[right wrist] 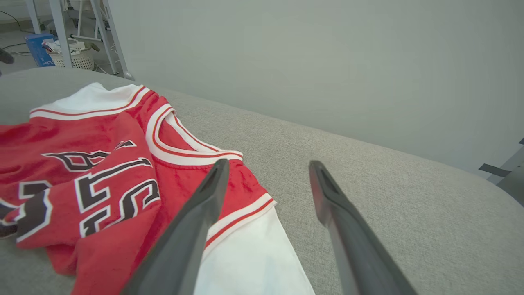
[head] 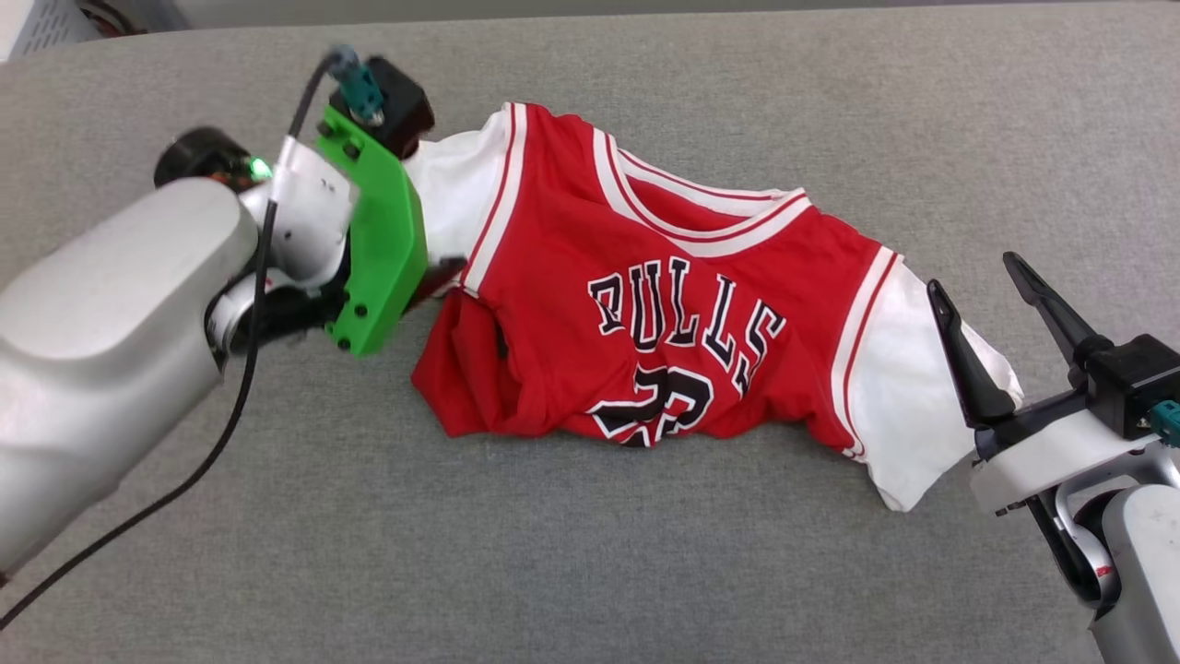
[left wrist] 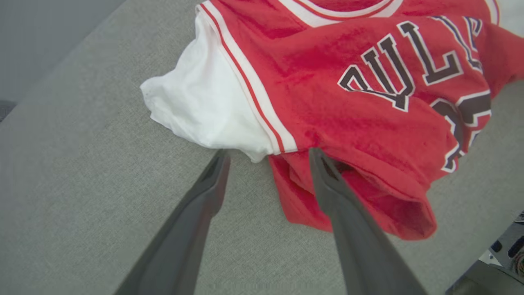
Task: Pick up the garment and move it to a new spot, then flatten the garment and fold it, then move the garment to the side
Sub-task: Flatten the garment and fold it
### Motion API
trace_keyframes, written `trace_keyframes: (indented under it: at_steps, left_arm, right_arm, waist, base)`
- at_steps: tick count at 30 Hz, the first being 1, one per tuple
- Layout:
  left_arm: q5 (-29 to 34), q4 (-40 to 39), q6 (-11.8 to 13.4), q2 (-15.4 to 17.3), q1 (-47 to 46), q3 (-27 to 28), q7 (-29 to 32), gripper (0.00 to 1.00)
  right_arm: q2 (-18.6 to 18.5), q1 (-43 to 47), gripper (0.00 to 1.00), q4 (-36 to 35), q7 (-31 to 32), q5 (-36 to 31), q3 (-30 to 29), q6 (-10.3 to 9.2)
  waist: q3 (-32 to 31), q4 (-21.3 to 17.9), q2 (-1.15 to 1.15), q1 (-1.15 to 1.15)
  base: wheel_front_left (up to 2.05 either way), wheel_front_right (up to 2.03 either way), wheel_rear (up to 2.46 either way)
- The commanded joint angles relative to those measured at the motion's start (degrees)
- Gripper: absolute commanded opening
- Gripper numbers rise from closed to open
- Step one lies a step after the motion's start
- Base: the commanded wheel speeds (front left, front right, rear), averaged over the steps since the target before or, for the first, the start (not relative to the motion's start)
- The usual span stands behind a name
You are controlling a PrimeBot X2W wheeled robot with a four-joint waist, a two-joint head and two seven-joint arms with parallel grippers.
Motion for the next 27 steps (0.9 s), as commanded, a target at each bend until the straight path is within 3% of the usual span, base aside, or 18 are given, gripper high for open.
trace_keyframes:
  at_steps: [1, 5, 15, 16, 22, 27]
  left_arm:
    - [-0.70, -0.65, -0.09, 0.45, 1.85, -0.17, 0.97, 1.00]
    - [-1.26, -1.48, 0.51, 0.76, 4.88, -0.48, 3.05, 1.00]
    - [2.84, 7.45, 0.08, -4.31, 15.25, -1.01, 1.35, 1.00]
    - [3.42, 7.82, 0.03, -4.46, 15.82, -1.03, 0.75, 0.00]
    - [5.76, 6.66, -0.09, -3.52, 16.56, 0.67, -9.36, 0.00]
    - [5.51, 0.77, 0.04, -0.62, 17.01, 3.05, -14.98, 0.00]
  right_arm:
    - [-0.29, 0.77, 1.00, -0.45, 0.24, 0.19, -0.18, -0.05]
    - [-0.50, 0.75, 1.00, -1.22, 0.84, 0.31, -0.08, -0.05]
    - [-0.26, -1.02, 1.00, 0.42, 0.55, 1.24, 1.65, -0.05]
    - [-0.27, -0.93, 1.00, 0.68, 0.45, 1.26, 1.70, -0.05]
    - [-0.41, 1.42, 1.00, 1.92, 0.00, 1.37, 0.34, -0.05]
    - [-0.11, 4.15, 1.00, 1.99, 0.18, 1.52, -0.45, -0.05]
  waist:
    - [-0.41, 0.47, 0.00, 0.00]
    - [0.24, 0.14, 0.00, 0.00]
    - [3.75, -3.04, 0.00, 0.00]
    - [3.46, -3.12, 0.00, 0.00]
    - [-0.39, -2.07, 0.00, 0.00]
    - [-4.58, -0.46, 0.00, 0.00]
  base:
    - [0.00, 0.00, 0.00]
    - [0.00, 0.00, 0.00]
    - [0.00, 0.00, 0.00]
    - [0.00, 0.00, 0.00]
    - [0.00, 0.00, 0.00]
    - [0.00, 0.00, 0.00]
